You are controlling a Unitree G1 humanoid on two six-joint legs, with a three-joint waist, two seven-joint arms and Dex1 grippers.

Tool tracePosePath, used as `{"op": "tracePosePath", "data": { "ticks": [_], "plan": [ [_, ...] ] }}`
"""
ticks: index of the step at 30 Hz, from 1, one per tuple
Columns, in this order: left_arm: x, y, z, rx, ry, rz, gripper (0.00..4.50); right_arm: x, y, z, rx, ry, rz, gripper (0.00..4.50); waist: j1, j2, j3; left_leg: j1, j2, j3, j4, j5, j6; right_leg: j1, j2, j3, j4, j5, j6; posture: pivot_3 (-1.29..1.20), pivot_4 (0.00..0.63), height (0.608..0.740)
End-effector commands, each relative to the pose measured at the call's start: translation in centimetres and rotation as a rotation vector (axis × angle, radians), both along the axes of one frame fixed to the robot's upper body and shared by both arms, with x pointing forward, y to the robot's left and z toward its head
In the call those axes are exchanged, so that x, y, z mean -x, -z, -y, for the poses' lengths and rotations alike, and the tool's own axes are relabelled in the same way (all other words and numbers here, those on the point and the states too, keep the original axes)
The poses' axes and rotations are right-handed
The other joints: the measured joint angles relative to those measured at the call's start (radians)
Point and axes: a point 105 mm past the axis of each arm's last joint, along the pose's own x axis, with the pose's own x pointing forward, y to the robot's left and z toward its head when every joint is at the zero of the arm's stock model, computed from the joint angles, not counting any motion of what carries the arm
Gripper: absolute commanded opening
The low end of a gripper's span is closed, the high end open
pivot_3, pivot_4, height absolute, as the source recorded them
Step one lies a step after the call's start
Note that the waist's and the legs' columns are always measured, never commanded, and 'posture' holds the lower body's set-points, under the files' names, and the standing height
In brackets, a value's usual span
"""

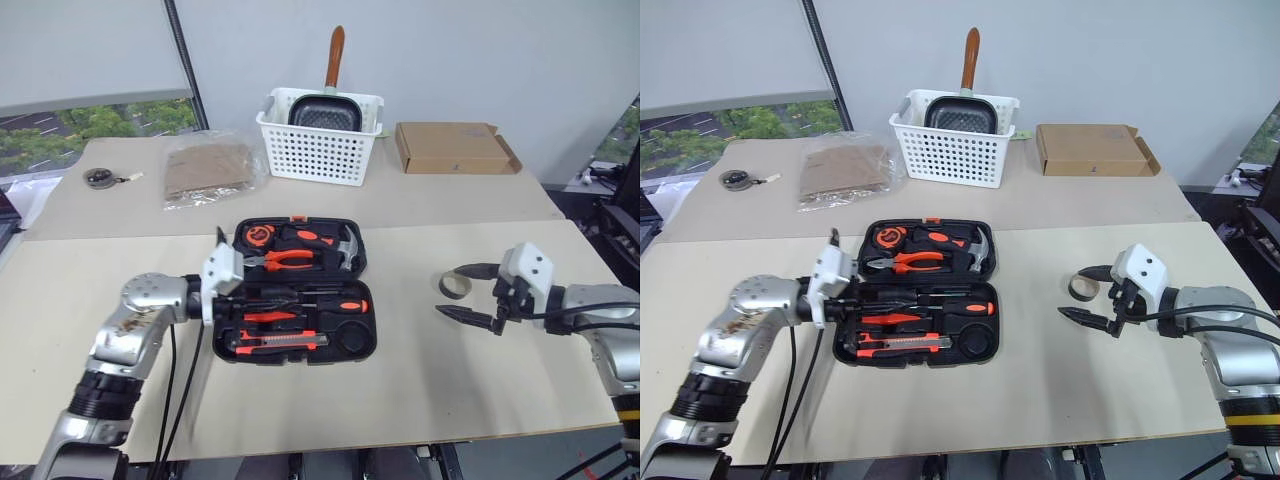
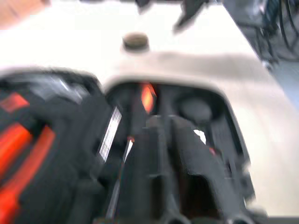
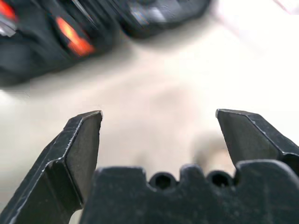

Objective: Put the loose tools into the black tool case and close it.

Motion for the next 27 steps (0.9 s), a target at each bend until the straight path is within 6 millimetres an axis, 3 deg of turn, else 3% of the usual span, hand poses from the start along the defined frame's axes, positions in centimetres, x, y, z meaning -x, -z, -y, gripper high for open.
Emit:
{"op": "tracePosePath", "data": {
  "ticks": [1,8,13,16,27],
  "plan": [
    [1.3,-2.5,-0.4,0.022,-0.017,0.025,1.95,-1.4,-0.1,1.0,0.053,0.076,0.001,4.50,-0.009,0.000,0.000,0.000,0.000,0.000,0.000,0.000,0.000,0.000,0.000,0.000,0.000,0.000,0.000,0.00,0.150,0.700],
    [2.8,-4.7,-1.0,-0.030,-0.072,0.051,4.39,-2.8,0.3,0.7,0.018,0.101,-0.064,4.50,-0.015,-0.002,0.002,0.001,0.000,0.000,0.000,0.000,-0.001,0.000,0.001,0.001,0.000,0.000,0.000,0.00,0.150,0.700],
    [3.9,-5.2,-0.7,-0.044,-0.072,0.038,4.46,-3.4,0.9,0.4,0.009,0.086,-0.101,4.50,-0.014,-0.002,0.002,0.001,0.000,0.000,0.000,0.000,-0.001,0.001,0.001,0.001,0.000,0.000,0.000,0.00,0.150,0.700],
    [4.3,-5.2,-0.5,-0.051,-0.070,0.030,4.50,-4.0,1.6,0.8,0.040,0.114,-0.116,3.84,-0.013,-0.003,0.002,0.000,-0.001,0.000,0.000,0.000,0.000,0.001,0.001,0.002,0.000,-0.001,0.001,0.00,0.150,0.700],
    [5.1,-5.2,-0.3,-0.047,-0.062,0.007,4.50,-4.3,1.2,0.6,0.046,0.083,-0.101,0.08,-0.014,-0.003,0.002,0.001,-0.001,0.001,0.000,0.000,-0.001,0.001,0.002,0.002,0.000,-0.001,0.001,0.00,0.150,0.700]
  ]
}}
